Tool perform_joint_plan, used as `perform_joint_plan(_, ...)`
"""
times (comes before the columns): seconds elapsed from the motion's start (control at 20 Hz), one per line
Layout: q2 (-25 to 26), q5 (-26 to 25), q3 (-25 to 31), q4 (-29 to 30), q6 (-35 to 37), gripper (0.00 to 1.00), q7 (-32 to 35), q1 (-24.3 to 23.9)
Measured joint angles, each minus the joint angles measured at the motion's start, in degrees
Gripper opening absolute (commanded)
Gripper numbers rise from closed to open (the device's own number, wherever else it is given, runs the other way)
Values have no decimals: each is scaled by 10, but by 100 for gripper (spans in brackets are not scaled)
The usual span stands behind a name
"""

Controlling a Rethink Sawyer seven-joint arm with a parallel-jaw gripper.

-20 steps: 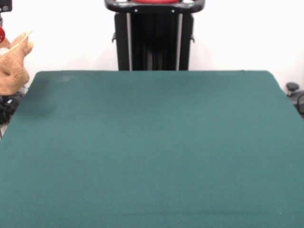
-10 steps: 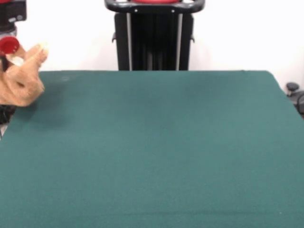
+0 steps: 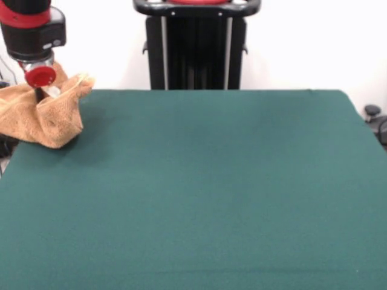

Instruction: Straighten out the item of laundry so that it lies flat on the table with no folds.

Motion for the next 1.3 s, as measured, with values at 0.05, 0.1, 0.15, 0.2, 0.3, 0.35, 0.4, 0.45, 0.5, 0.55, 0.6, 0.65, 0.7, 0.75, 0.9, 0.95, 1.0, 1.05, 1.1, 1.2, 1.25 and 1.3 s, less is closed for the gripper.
perform_joint_plan(0.05, 2, 3, -5, 0, 0, 0, 3, 5)
perform_joint_plan(0.1, 3, 5, -7, 0, 0, 0, 5, 9)
perform_joint_plan(0.15, 8, 9, -15, 0, 0, 0, 10, 18)
perform_joint_plan(0.2, 12, 16, -23, 0, 0, 0, 17, 28)
perform_joint_plan(0.3, 16, 25, -34, 0, 0, 0, 24, 42)
perform_joint_plan(0.35, 17, 30, -39, 0, 0, 0, 28, 49)
perform_joint_plan(0.4, 19, 36, -44, 0, 0, 0, 33, 58)
perform_joint_plan(0.45, 20, 44, -50, 0, 0, 0, 39, 68)
perform_joint_plan(0.5, 22, 59, -60, 0, 0, 0, 48, 86)
perform_joint_plan(0.55, 24, 71, -67, 0, 0, 0, 56, 101)
perform_joint_plan(0.6, 24, 77, -71, 0, 0, 0, 61, 109)
perform_joint_plan(0.65, 25, 84, -75, 0, 0, 0, 66, 117)
perform_joint_plan(0.7, 27, 95, -80, 0, 0, 0, 75, 130)
perform_joint_plan(0.75, 30, 116, -92, 0, 0, 0, 92, 157)
perform_joint_plan(0.9, 39, 139, -107, -2, 4, 0, 115, 190)
perform_joint_plan(0.95, 46, 154, -118, -5, 9, 0, 132, 215)
perform_joint_plan(1.0, 48, 159, -122, -6, 12, 0, 139, 224)
perform_joint_plan(1.05, 50, 163, -126, -7, 16, 0, 145, 232)
perform_joint_plan(1.1, 52, 168, -129, -7, 20, 0, 152, 241)
perform_joint_plan(1.2, 56, 176, -139, -9, 31, 0, 165, 259)
perform_joint_plan(1.25, 58, 182, -146, -10, 42, 0, 175, 274)
perform_joint_plan(1.3, 59, 186, -151, -11, 50, 0, 181, 283)
